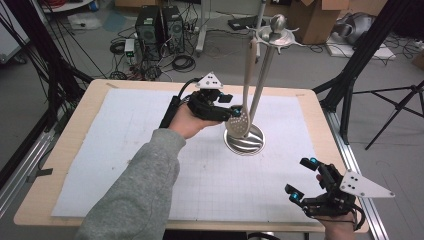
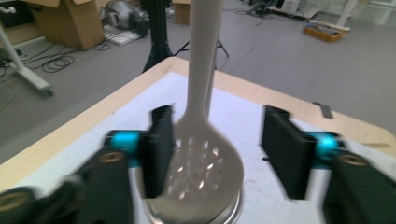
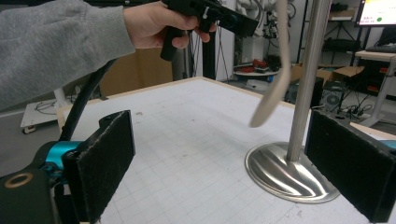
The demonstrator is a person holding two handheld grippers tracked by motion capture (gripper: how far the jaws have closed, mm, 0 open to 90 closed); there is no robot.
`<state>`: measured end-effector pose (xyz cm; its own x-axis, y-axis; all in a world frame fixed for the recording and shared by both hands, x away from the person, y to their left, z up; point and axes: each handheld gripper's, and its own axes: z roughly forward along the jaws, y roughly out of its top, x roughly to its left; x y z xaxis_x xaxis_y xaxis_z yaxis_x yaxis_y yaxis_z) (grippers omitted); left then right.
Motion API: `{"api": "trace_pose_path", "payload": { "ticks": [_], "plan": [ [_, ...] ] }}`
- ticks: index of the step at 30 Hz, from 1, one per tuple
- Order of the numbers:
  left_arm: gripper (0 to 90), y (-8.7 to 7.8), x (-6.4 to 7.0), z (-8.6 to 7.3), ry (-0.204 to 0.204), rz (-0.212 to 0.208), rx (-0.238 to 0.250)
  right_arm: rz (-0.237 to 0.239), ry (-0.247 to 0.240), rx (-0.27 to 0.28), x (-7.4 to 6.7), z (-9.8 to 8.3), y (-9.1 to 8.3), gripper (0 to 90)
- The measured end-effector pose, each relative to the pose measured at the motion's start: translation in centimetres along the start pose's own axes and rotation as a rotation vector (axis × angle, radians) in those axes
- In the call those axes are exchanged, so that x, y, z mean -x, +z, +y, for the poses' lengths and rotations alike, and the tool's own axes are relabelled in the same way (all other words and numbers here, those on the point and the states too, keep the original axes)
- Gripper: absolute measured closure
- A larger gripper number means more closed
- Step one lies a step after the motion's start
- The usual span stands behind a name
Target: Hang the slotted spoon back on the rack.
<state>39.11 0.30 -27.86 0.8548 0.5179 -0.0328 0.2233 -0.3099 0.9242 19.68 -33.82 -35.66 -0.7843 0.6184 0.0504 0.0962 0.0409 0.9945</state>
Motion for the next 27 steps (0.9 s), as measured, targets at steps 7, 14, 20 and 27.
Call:
{"api": "trace_pose_path", "payload": {
  "ticks": [7,14,20,27],
  "plan": [
    [16.4,-1.4,-0.8,-0.8,-0.037,0.014,0.019,0.003,0.002,-0.002,-0.1,0.0,0.1,7.4],
    [16.0,-3.4,-1.6,-1.5,-0.026,0.095,0.065,-0.004,-0.001,-0.002,0.1,-0.1,0.0,7.4],
    [16.0,-5.1,-1.8,-2.7,-0.015,0.079,0.123,-0.013,-0.001,0.010,0.2,-0.1,-0.1,7.4],
    [15.9,-7.5,-1.8,-4.1,-0.016,0.088,0.183,-0.017,0.001,-0.001,0.2,-0.2,0.2,7.4]
  ]
}}
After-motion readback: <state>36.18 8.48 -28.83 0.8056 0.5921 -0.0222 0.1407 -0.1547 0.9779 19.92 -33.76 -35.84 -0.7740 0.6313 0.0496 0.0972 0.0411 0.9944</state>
